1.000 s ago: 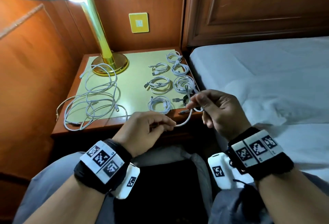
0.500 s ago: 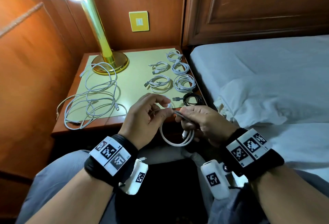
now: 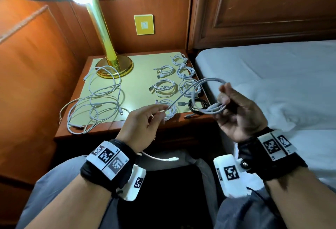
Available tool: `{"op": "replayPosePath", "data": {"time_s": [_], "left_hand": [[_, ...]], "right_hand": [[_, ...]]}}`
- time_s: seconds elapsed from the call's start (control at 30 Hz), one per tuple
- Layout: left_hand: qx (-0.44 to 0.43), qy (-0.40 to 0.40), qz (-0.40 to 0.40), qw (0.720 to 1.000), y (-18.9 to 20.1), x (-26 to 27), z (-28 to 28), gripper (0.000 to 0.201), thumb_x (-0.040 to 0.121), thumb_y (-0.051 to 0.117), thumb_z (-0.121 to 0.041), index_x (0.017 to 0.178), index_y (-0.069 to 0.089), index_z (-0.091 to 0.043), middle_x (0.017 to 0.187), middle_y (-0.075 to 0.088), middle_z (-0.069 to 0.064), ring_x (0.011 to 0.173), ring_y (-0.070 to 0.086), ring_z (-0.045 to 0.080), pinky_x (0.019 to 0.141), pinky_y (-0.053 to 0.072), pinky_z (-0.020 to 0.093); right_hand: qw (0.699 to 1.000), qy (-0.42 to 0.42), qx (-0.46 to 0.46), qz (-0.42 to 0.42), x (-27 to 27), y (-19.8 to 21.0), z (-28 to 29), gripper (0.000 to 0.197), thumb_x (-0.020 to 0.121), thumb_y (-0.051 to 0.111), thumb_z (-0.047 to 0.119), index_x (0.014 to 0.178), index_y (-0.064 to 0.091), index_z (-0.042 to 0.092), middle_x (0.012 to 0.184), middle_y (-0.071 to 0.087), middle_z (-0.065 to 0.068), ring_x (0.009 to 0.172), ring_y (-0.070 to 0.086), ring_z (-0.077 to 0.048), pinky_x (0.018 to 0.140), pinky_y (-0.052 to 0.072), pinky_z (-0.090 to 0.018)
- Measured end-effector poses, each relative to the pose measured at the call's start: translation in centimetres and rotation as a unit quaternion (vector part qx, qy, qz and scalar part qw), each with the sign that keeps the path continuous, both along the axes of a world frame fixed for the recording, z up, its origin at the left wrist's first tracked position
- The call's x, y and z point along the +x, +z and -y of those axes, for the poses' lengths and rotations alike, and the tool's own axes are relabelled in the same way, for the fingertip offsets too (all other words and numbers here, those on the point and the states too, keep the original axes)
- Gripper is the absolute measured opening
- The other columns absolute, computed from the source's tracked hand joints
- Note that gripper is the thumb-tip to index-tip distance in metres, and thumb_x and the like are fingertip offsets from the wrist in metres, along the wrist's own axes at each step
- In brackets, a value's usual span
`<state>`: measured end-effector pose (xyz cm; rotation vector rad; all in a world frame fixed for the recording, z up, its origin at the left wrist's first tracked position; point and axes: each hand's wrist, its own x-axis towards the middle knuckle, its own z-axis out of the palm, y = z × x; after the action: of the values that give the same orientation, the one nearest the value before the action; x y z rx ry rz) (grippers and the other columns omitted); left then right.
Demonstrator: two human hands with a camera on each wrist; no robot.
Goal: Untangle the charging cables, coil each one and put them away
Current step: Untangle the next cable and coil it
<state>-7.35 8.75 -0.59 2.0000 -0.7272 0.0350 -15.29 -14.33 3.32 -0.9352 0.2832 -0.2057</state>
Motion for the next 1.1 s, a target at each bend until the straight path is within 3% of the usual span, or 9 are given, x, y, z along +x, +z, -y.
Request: {"op": "replayPosePath", "data": {"time_s": [0.17,0.27,0.37,0.43,0.63,0.7,0.8,0.9,1.1], "left_hand": [[0.080,-0.035,0.142,0.986,-0.1,0.0,0.0,0.040,0.091,0.057,0.009,0.118,0.074,-0.015,0.093,0.053,0.002,0.067,0.051,-0.005,0.066,0.033,0.000],[0.105,-0.120,0.119,0.980,0.2,-0.9,0.6,0.038,0.088,0.057,0.006,0.111,0.078,-0.017,0.094,0.057,-0.006,0.072,0.057,0.000,0.071,0.036,-0.001],[0.050,-0.152,0.101,0.982,0.9,-1.5,1.1,0.026,0.087,0.067,-0.003,0.105,0.079,-0.018,0.093,0.067,-0.011,0.084,0.065,0.002,0.077,0.047,0.010],[0.003,-0.118,0.097,0.988,1.4,-1.7,1.2,0.017,0.085,0.075,-0.003,0.096,0.076,-0.016,0.089,0.070,-0.013,0.082,0.066,0.001,0.076,0.047,0.011],[-0.089,-0.012,0.047,0.995,1.3,-1.4,1.2,0.025,0.078,0.080,-0.032,0.084,0.068,-0.011,0.080,0.069,-0.001,0.069,0.066,0.018,0.066,0.055,0.031],[-0.076,0.009,0.084,0.994,1.3,-1.3,1.2,0.025,0.078,0.079,-0.034,0.083,0.069,-0.013,0.082,0.066,-0.003,0.070,0.063,0.014,0.066,0.051,0.024],[-0.048,0.008,0.131,0.990,1.3,-1.0,1.1,0.008,0.084,0.078,-0.018,0.086,0.073,-0.012,0.085,0.068,-0.006,0.078,0.062,0.007,0.071,0.043,0.010],[-0.008,0.023,0.167,0.986,0.8,-0.6,0.9,0.012,0.085,0.076,-0.007,0.091,0.076,-0.017,0.092,0.071,-0.011,0.090,0.063,0.010,0.079,0.045,0.015],[-0.028,0.052,0.174,0.983,0.4,0.0,1.0,0.009,0.082,0.081,-0.017,0.091,0.080,-0.018,0.089,0.068,-0.006,0.069,0.057,0.000,0.069,0.040,0.006]], "right_hand": [[0.995,-0.101,0.011,0.020,-0.3,0.5,0.9,0.016,0.092,0.059,0.036,0.087,0.065,0.022,0.065,0.060,0.009,0.033,0.026,-0.004,0.049,0.029,-0.021],[0.976,-0.105,-0.183,0.054,-0.8,0.0,-1.1,0.016,0.086,0.065,0.031,0.085,0.072,0.017,0.071,0.072,-0.003,0.035,0.035,-0.011,0.044,0.028,-0.023],[0.899,-0.064,-0.430,0.058,-1.1,-0.9,-2.6,0.013,0.095,0.064,0.025,0.093,0.073,0.016,0.078,0.076,-0.004,0.038,0.047,-0.008,0.041,0.036,-0.018],[0.867,-0.015,-0.496,0.037,-0.9,-1.6,-2.6,0.013,0.097,0.063,0.022,0.096,0.073,0.015,0.078,0.076,-0.002,0.041,0.052,-0.002,0.044,0.037,-0.010],[0.934,0.171,-0.312,-0.032,-0.4,-1.9,-3.7,0.022,0.102,0.052,0.013,0.092,0.066,-0.001,0.054,0.058,-0.006,0.041,0.050,-0.008,0.042,0.038,-0.015],[0.939,0.206,-0.271,-0.047,-0.2,-1.8,-3.9,0.027,0.104,0.046,0.018,0.095,0.064,0.001,0.051,0.049,-0.002,0.036,0.036,-0.009,0.037,0.028,-0.018],[0.928,0.203,-0.308,-0.046,0.0,-2.0,-3.7,0.041,0.102,0.045,0.039,0.094,0.066,0.004,0.052,0.042,0.005,0.046,0.031,-0.012,0.050,0.026,-0.027],[0.906,0.178,-0.381,-0.038,-0.1,-2.0,-3.6,0.057,0.093,0.047,0.059,0.087,0.064,0.005,0.054,0.044,0.008,0.054,0.034,-0.017,0.055,0.030,-0.028],[0.935,0.162,-0.315,0.001,-0.3,-1.6,-4.1,0.041,0.092,0.043,0.047,0.073,0.045,0.010,0.054,0.039,0.008,0.048,0.035,-0.006,0.049,0.033,-0.014]]}}
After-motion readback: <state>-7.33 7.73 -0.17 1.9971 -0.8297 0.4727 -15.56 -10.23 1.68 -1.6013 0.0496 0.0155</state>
